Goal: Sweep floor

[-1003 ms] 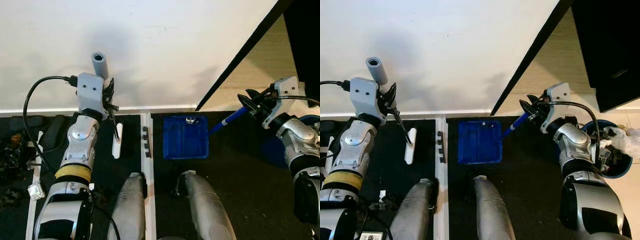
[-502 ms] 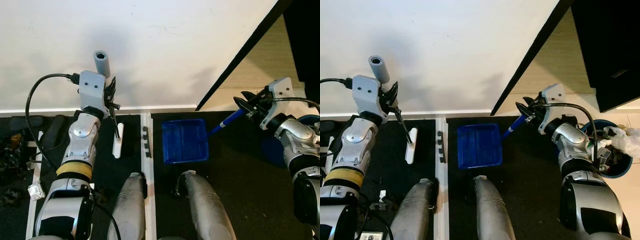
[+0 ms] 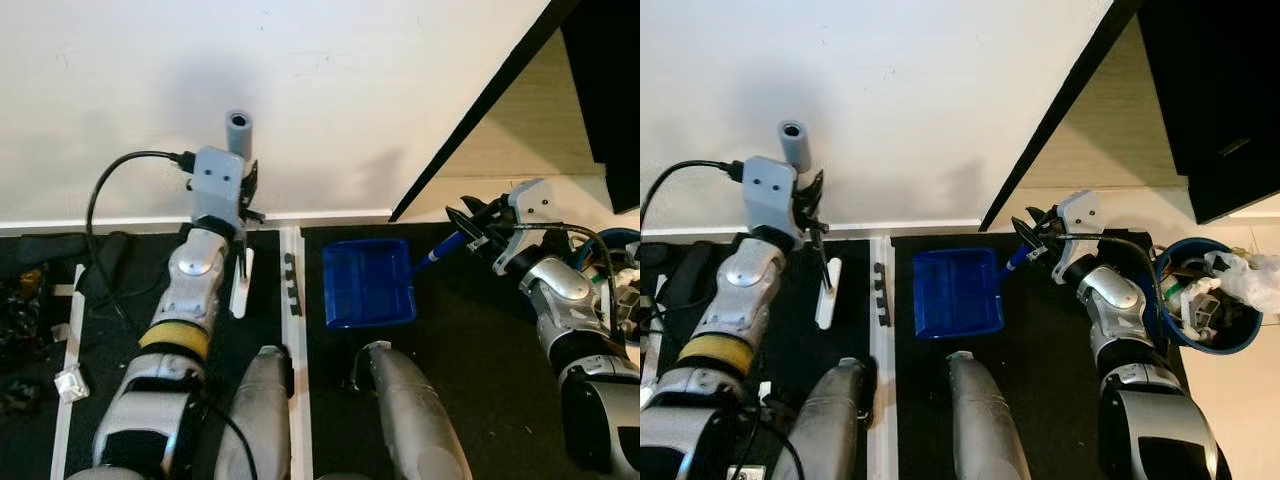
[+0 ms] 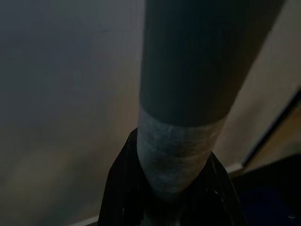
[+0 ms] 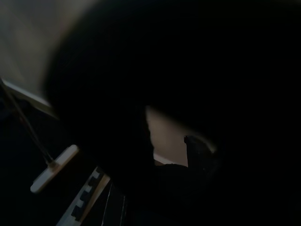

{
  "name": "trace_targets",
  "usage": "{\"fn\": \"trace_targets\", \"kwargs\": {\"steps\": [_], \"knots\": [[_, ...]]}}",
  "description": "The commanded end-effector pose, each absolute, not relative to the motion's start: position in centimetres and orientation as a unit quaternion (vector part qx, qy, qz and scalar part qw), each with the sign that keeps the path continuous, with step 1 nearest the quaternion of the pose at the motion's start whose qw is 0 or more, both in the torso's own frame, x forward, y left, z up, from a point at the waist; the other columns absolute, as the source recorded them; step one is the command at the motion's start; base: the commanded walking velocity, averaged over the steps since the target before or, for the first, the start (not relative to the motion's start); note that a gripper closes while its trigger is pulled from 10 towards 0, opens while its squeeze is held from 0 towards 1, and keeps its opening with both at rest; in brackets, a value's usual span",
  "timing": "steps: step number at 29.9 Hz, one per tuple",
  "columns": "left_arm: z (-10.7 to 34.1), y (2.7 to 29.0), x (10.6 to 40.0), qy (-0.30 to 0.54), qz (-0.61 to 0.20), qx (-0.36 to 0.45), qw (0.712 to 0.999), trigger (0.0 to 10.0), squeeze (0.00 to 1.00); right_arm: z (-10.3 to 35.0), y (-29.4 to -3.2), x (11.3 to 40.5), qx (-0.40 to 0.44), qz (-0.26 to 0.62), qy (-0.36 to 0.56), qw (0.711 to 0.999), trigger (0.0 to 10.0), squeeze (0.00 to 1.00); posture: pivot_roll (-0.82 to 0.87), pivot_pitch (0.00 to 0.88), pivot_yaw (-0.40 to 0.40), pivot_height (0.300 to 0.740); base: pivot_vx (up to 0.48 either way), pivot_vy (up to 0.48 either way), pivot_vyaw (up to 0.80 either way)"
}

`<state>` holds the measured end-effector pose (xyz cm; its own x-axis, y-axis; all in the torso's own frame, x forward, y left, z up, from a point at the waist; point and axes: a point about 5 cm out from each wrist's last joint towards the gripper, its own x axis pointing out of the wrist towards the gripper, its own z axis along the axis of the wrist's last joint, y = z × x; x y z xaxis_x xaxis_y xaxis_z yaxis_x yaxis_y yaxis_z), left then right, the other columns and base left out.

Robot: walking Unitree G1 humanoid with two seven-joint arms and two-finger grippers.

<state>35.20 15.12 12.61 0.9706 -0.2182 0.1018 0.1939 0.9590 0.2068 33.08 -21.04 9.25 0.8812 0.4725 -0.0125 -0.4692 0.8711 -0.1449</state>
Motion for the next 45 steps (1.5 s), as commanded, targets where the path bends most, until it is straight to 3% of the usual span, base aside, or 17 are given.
{"fn": "trace_targets", "kwargs": {"steps": [1,5,8,9,10,14,18,21,26,27,32,33,34,39,45], "knots": [[12.0,11.9,35.2,-0.045,-0.125,0.041,0.99,10.0,0.0,6.0,-20.9,31.4,-0.053,0.24,0.057,0.968,10.0,0.0,0.11,0.361,-0.074,0.74,0.0,0.0,0.0],[12.7,9.2,35.4,-0.05,-0.137,-0.004,0.989,10.0,0.0,5.9,-21.4,31.3,-0.054,0.218,0.06,0.973,10.0,0.0,0.11,0.361,-0.072,0.74,0.0,0.0,0.0],[15.1,4.6,35.4,-0.07,-0.157,-0.079,0.982,10.0,0.0,5.7,-21.9,31.2,-0.054,0.2,0.065,0.976,10.0,0.0,0.11,0.362,-0.07,0.74,0.0,0.0,0.0],[15.1,4.6,35.4,-0.07,-0.157,-0.079,0.982,10.0,0.0,5.7,-21.9,31.2,-0.054,0.2,0.065,0.976,10.0,0.0,0.11,0.362,-0.07,0.74,0.0,0.0,0.0],[17.4,2.2,35.4,-0.094,-0.169,-0.125,0.973,10.0,0.0,5.6,-21.9,31.0,-0.054,0.198,0.066,0.976,10.0,0.0,0.11,0.361,-0.068,0.74,0.0,0.0,0.0],[20.5,0.6,35.6,-0.135,-0.17,-0.16,0.963,10.0,0.0,5.4,-21.9,30.9,-0.056,0.198,0.067,0.976,10.0,0.0,0.11,0.358,-0.067,0.74,0.0,0.0,0.0],[22.8,0.8,36.1,-0.169,-0.157,-0.166,0.959,10.0,0.0,5.3,-21.7,30.8,-0.056,0.199,0.068,0.976,10.0,0.0,0.11,0.352,-0.07,0.74,0.0,0.0,0.0],[23.9,1.5,36.3,-0.19,-0.158,-0.155,0.957,10.0,0.0,5.2,-21.6,30.8,-0.054,0.2,0.068,0.976,10.0,0.0,0.11,0.344,-0.07,0.74,0.0,0.0,0.0],[24.0,3.1,35.6,-0.192,-0.231,-0.101,0.948,10.0,0.0,5.1,-21.7,30.8,-0.03,0.186,0.069,0.98,10.0,0.0,0.12,0.295,-0.08,0.74,0.0,0.0,0.0],[22.9,4.3,34.8,-0.175,-0.273,-0.052,0.945,10.0,0.0,4.9,-21.7,30.8,-0.016,0.171,0.073,0.982,10.0,0.0,0.12,0.267,-0.087,0.74,0.0,0.0,0.0],[21.3,7.1,33.6,-0.15,-0.297,-0.008,0.943,10.0,0.0,4.2,-21.9,30.8,-0.009,0.125,0.102,0.987,10.0,0.0,0.13,0.226,-0.097,0.74,0.0,0.0,0.0],[20.5,9.5,33.0,-0.138,-0.296,0.027,0.945,10.0,0.0,3.9,-21.9,30.8,0.0,0.109,0.116,0.987,10.0,0.0,0.14,0.204,-0.104,0.74,0.0,0.0,0.0],[20.5,9.5,33.0,-0.138,-0.296,0.027,0.945,10.0,0.0,3.9,-21.9,30.8,0.0,0.109,0.116,0.987,10.0,0.0,0.14,0.204,-0.104,0.74,0.0,0.0,0.0],[17.4,15.6,32.0,-0.093,-0.216,0.111,0.966,10.0,0.0,3.8,-21.7,30.3,0.046,0.106,0.085,0.99,10.0,0.0,0.15,0.122,-0.107,0.74,0.0,0.0,0.0],[16.3,18.4,30.9,-0.068,-0.16,0.11,0.979,10.0,0.0,3.9,-21.9,30.2,0.061,0.09,0.066,0.992,10.0,0.0,0.14,0.098,-0.095,0.74,0.0,0.0,0.0]]}}
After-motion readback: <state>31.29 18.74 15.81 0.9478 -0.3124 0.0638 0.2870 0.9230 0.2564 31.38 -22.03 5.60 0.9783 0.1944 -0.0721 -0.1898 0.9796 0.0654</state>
